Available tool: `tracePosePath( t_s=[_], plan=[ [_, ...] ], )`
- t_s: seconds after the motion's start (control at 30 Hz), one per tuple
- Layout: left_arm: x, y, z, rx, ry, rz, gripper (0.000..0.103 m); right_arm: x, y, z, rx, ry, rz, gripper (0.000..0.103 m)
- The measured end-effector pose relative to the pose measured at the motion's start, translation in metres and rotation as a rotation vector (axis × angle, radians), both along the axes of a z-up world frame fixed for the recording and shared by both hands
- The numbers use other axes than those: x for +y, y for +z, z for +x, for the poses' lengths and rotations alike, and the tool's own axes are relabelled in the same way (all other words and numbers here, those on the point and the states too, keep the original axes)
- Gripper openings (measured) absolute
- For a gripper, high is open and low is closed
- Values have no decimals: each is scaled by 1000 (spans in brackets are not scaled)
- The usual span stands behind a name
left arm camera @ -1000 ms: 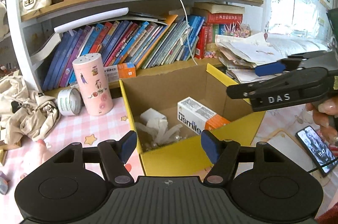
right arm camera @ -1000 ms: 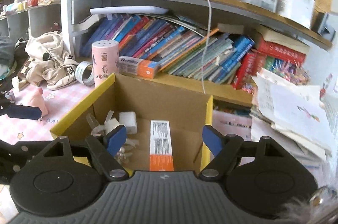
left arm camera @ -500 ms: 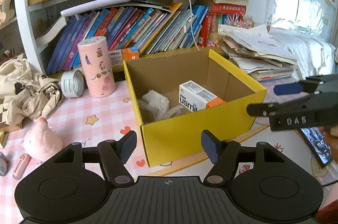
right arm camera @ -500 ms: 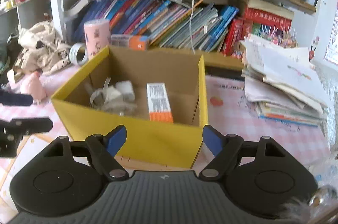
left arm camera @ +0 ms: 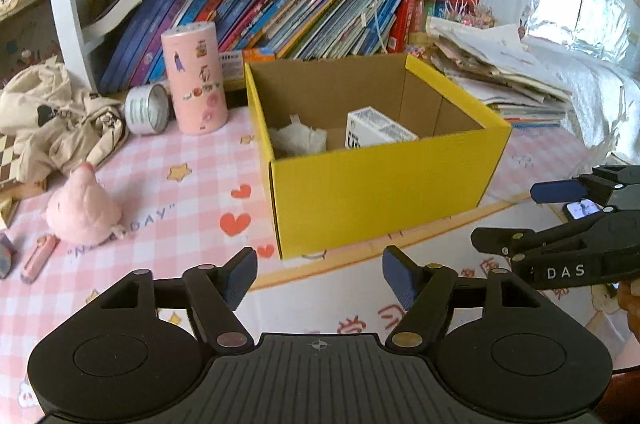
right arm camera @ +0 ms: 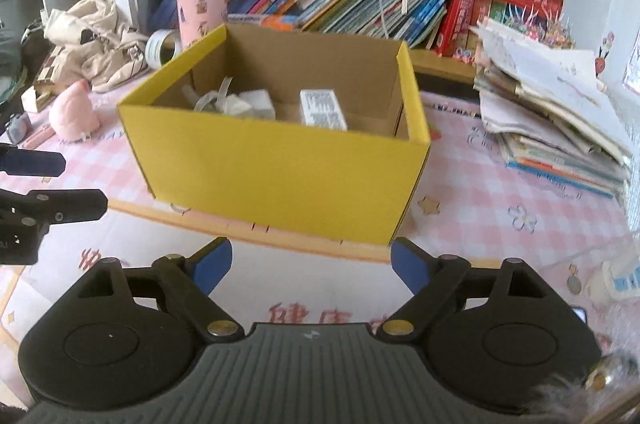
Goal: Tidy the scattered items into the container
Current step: 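Withdraw both tools from the yellow box back over the desk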
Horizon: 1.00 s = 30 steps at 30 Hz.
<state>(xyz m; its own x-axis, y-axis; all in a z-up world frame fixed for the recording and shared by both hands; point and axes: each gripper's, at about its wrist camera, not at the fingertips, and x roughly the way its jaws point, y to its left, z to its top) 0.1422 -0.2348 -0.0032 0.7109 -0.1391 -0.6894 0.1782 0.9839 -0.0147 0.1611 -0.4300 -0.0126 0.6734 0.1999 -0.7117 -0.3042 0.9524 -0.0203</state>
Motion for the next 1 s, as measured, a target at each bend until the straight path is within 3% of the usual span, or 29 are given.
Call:
tracePosePath(
  t_s=[0.07, 0.3, 1.0],
  plan=[
    [-2, -4, -3, 13, 1, 12, 81, 3, -4, -3, 17, -3, -1, 91],
    [1, -10, -12, 39, -32, 27, 81, 15, -9, -9, 32, -27, -13, 96],
    [90, -12, -14, 63, -166, -9, 82, 109, -4, -38, 44, -131, -69, 98]
  ],
)
